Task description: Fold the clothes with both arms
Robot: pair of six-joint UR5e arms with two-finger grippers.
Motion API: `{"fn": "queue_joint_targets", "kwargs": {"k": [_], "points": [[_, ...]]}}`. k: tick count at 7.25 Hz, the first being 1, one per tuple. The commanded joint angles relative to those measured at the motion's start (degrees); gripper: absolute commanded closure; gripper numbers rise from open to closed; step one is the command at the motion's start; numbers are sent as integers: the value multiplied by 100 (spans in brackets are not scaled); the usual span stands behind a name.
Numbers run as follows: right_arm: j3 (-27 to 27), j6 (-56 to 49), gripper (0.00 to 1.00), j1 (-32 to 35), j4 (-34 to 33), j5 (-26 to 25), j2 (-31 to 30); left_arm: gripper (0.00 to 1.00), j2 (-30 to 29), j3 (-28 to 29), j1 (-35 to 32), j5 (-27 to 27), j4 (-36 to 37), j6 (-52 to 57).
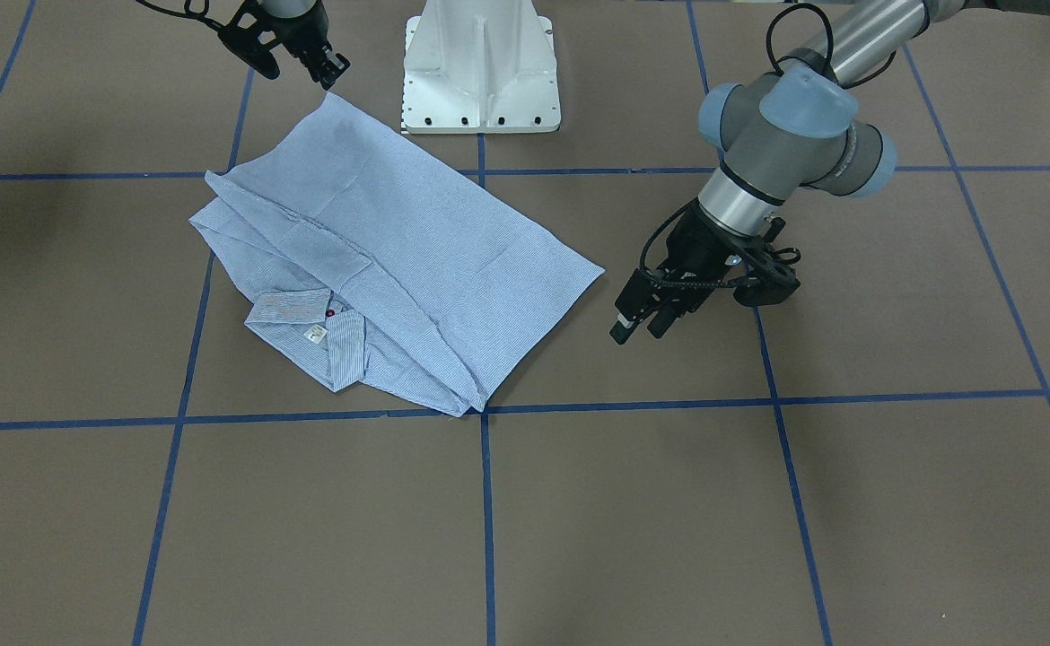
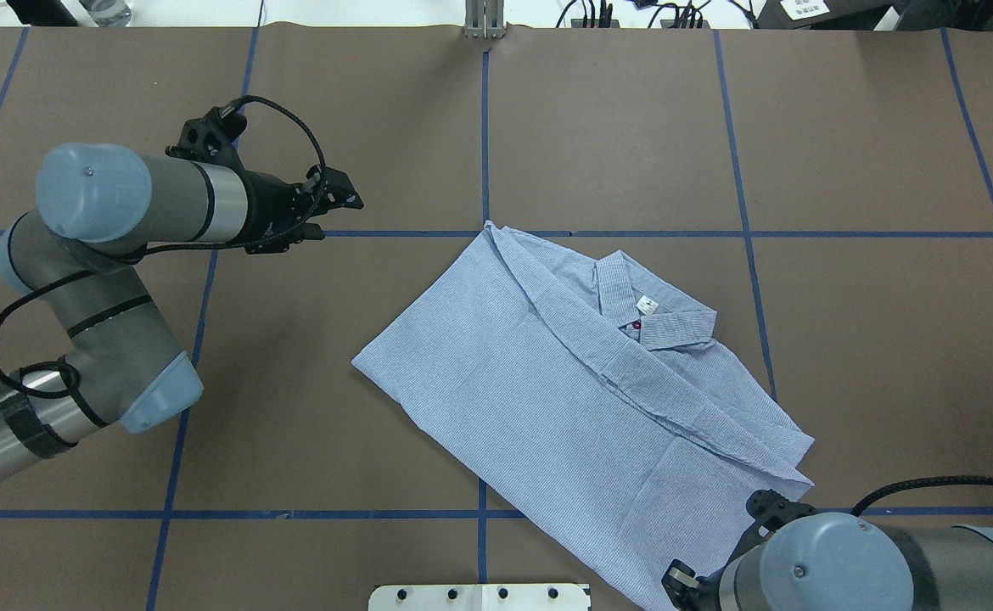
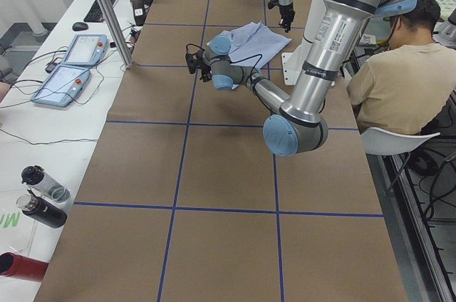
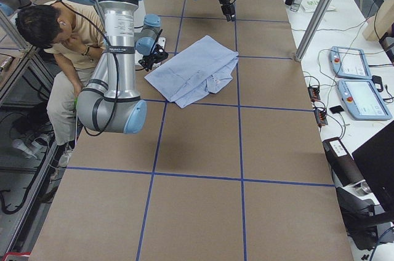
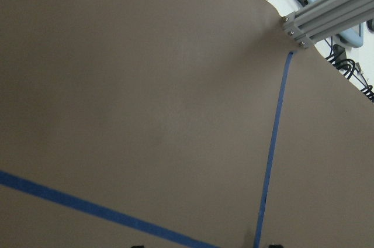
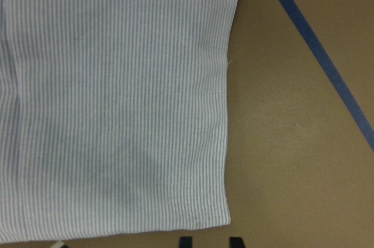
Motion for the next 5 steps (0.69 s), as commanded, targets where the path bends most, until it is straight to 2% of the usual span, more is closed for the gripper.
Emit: {"fn": "queue_joint_targets", "kwargs": {"k": [1, 3, 5], "points": [[92, 178, 0, 378, -45, 10, -2, 21, 208, -832, 700, 59, 860, -655], [66, 100, 0, 1352, -54, 71, 208, 21, 383, -801, 1333, 637, 962, -790], [-48, 38, 0, 2127, -46, 71, 726, 24, 315, -582, 1398, 666, 954, -799]]}}
